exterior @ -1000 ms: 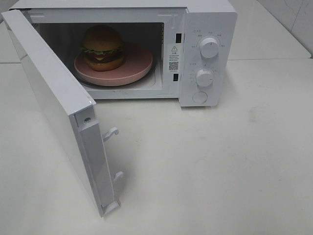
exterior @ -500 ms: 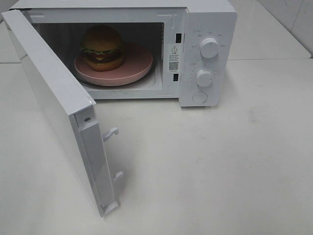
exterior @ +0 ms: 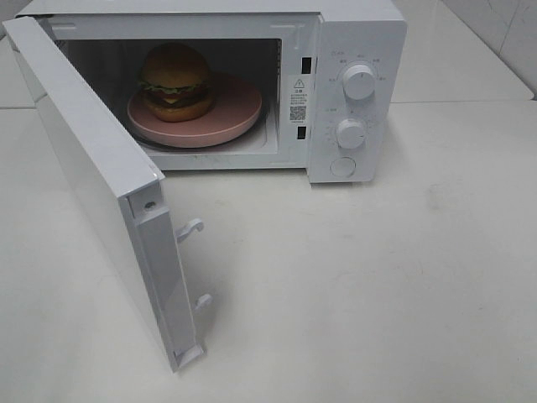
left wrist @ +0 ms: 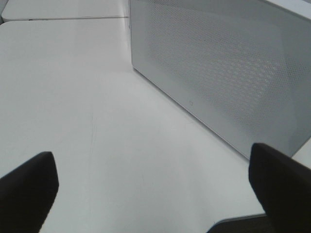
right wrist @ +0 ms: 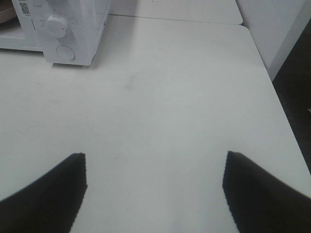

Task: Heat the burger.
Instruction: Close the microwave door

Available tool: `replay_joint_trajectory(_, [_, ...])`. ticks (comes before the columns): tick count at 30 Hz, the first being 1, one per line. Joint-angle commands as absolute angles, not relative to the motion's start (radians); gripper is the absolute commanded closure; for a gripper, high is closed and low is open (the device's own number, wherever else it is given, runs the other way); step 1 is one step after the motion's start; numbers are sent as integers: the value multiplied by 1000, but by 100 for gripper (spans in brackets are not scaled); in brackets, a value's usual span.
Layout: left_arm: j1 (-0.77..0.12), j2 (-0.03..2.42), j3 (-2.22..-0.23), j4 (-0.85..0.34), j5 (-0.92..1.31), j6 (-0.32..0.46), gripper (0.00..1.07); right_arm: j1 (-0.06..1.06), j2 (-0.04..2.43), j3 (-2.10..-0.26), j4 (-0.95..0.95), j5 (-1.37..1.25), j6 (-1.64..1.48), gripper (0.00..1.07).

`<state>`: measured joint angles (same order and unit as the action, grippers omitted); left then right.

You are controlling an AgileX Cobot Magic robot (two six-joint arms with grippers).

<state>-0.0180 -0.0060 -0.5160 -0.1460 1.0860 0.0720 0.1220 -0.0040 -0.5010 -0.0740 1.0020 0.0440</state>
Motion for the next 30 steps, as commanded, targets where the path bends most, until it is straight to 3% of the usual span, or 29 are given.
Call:
replay_joint_trajectory(1, [-17,-10,-516,-151,1072,74,7,117,-36,-498,-74,994,37,32])
replay_joint_trajectory(14, [-17,-10,-529,-171,1056,74,7,117,-36,-498,-74,994,37,32])
replay_joint_trajectory(20, [-17,32,-543,-170,977,70,12,117,-36,-498,-74,994,37,32])
replay_joint_trajectory(24, [-17,82,-543,-169,918,70,19,117,-36,-498,-74,994,37,32])
replay_joint_trajectory(26, [-17,169,-543,-169,835,71,34,117,-36,-498,-74,994,37,32])
replay_joint_trajectory(27, [-17,169,-543,-169,835,71,34,117,-36,-498,-74,994,37,32])
replay_joint_trajectory(29, [-17,237,-543,-169,783,73,47,117,-36,-498,-74,994,37,32])
replay_joint_trajectory(30, [-17,237,-543,-169,783,73,47,117,-36,-498,-74,994,37,32])
